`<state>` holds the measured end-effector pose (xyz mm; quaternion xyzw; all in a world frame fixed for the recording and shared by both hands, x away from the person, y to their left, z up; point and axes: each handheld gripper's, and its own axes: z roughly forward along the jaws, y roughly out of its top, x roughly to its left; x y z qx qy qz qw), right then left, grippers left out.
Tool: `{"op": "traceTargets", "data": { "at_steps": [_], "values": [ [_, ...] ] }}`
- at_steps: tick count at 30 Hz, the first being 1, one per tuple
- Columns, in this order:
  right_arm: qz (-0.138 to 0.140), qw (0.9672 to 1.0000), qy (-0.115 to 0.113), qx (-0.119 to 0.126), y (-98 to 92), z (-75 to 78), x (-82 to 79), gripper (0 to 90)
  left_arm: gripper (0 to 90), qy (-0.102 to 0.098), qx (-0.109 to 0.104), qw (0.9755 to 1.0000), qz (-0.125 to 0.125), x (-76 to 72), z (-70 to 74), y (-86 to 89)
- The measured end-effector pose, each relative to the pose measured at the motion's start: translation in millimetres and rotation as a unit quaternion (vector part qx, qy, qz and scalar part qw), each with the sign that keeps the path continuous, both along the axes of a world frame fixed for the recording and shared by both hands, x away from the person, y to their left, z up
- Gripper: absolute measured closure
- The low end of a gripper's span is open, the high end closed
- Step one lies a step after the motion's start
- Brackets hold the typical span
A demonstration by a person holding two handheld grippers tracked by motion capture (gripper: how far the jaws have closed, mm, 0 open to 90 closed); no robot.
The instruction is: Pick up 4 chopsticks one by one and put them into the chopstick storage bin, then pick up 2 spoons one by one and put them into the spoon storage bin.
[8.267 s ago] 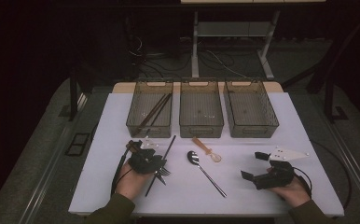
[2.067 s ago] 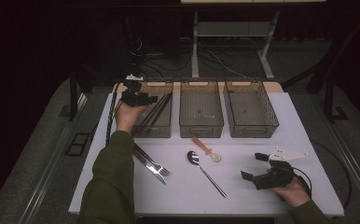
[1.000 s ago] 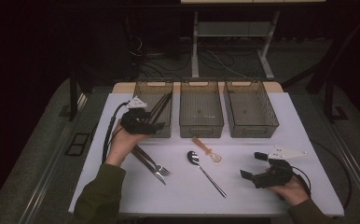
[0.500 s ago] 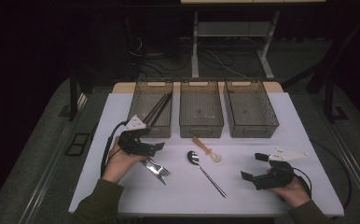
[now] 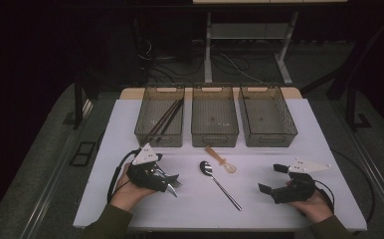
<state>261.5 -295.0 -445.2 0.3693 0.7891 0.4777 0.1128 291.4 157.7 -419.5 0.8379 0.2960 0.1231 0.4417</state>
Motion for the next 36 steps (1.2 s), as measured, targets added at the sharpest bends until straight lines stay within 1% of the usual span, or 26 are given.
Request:
{"op": "traceTargets", "data": {
  "at_steps": [3, 6, 9, 10, 11, 12, 13, 14, 16, 17, 19, 23, 26, 30, 33, 36],
  "values": [
    [-0.001, 1.0000, 0.002, 0.001, -0.3, -0.1, 0.0, 2.3, 4.8, 0.003, 0.005, 1.0000, -0.004, -6.5, -6.2, 0.6],
    [0.000, 1.0000, 0.002, 0.001, 0.3, 0.0, 0.2, 2.4, 0.0, 0.010, -0.002, 0.9999, -0.006, -12.4, -11.3, 1.7],
    [0.004, 1.0000, 0.002, -0.005, 2.0, 0.1, 0.7, 2.4, 0.0, 0.005, -0.007, 0.9999, -0.007, -17.5, -14.5, 2.9],
    [0.006, 0.9999, 0.006, -0.006, 2.8, 0.4, 0.6, 2.4, 0.0, 0.007, -0.012, 0.9999, -0.007, -19.3, -15.8, 2.3],
    [0.006, 0.9999, 0.005, -0.006, 3.6, 0.5, 1.0, 2.3, 0.0, 0.007, -0.008, 0.9999, -0.012, -20.2, -17.1, 2.7],
    [0.008, 0.9999, 0.007, -0.005, 4.4, 0.7, 1.3, 2.3, 0.0, 0.012, -0.005, 0.9998, -0.013, -21.5, -19.4, 1.9],
    [0.010, 0.9999, 0.007, -0.006, 5.6, 0.7, 1.7, 2.4, 0.0, 0.009, 0.000, 0.9998, -0.018, -21.0, -20.9, 2.0],
    [0.012, 0.9999, 0.007, -0.007, 6.4, 0.5, 2.2, 2.4, 0.0, 0.016, 0.005, 0.9997, -0.017, -21.6, -23.0, 1.5],
    [0.012, 0.9998, 0.009, -0.010, 8.3, 0.5, 3.2, 2.4, 0.0, 0.019, 0.005, 0.9996, -0.018, -21.3, -25.3, 1.7],
    [0.011, 0.9998, 0.009, -0.011, 9.3, 0.8, 3.6, 2.3, 0.0, 0.019, 0.008, 0.9996, -0.017, -21.0, -25.4, 2.5],
    [0.012, 0.9998, 0.008, -0.010, 11.2, 1.7, 3.9, 2.3, 0.0, 0.020, 0.005, 0.9997, -0.015, -21.4, -25.4, 3.5],
    [0.016, 0.9997, 0.007, -0.019, 15.4, 2.8, 5.6, 2.4, 0.0, 0.016, 0.004, 0.9998, -0.013, -22.8, -24.5, 5.4],
    [0.015, 0.9997, 0.008, -0.019, 18.0, 4.9, 8.2, 2.3, 0.0, 0.015, 0.006, 0.9998, -0.013, -23.2, -23.9, 6.4],
    [0.020, 0.9996, 0.004, -0.021, 21.1, 6.8, 11.3, 2.3, 0.0, 0.014, 0.003, 0.9998, -0.011, -23.2, -24.3, 7.0],
    [0.022, 0.9996, 0.006, -0.017, 24.4, 10.2, 14.3, 2.4, 0.0, 0.013, 0.001, 0.9999, -0.011, -22.6, -24.2, 7.0],
    [0.025, 0.9994, 0.001, -0.022, 27.4, 14.8, 17.0, 2.4, 0.0, 0.012, 0.001, 0.9999, -0.013, -23.0, -23.7, 6.7]
  ]
}}
